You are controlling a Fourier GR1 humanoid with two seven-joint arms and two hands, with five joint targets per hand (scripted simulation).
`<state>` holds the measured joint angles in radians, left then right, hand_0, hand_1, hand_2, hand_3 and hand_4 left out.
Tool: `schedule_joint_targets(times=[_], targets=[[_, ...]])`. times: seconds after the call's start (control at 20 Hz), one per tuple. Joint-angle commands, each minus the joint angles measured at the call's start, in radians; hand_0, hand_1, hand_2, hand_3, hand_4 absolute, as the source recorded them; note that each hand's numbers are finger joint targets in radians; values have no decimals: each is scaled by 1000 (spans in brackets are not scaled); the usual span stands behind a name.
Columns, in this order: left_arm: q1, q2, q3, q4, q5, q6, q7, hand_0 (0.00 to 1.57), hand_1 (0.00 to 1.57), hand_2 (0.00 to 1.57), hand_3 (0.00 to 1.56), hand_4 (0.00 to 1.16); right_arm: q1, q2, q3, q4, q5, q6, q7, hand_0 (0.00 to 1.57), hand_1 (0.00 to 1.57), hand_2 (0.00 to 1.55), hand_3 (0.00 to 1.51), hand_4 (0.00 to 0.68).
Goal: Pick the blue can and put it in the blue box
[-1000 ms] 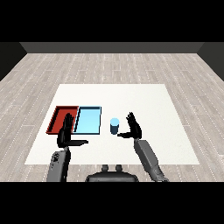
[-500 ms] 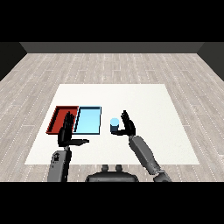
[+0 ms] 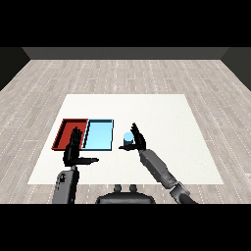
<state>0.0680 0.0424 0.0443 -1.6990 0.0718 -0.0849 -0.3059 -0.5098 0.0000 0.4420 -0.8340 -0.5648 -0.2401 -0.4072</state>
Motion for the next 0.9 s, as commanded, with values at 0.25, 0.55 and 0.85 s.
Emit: schedule_joint_targets(times=[0.25, 0.55, 0.85], targets=[[-71, -22, -3, 19, -7, 40, 48, 0, 0, 0, 0, 0, -124, 0, 131, 137, -181, -53, -45, 0, 0, 0, 0, 0], [-1, 1, 17, -8, 18, -9, -3, 0, 0, 0, 0, 0, -163, 0, 275, 206, -324, -68, -114, 0, 0, 0, 0, 0], [-3, 24, 45, -9, 49, -28, 26, 0, 0, 0, 0, 0, -178, 0, 323, 196, -372, -97, -104, 0, 0, 0, 0, 0]])
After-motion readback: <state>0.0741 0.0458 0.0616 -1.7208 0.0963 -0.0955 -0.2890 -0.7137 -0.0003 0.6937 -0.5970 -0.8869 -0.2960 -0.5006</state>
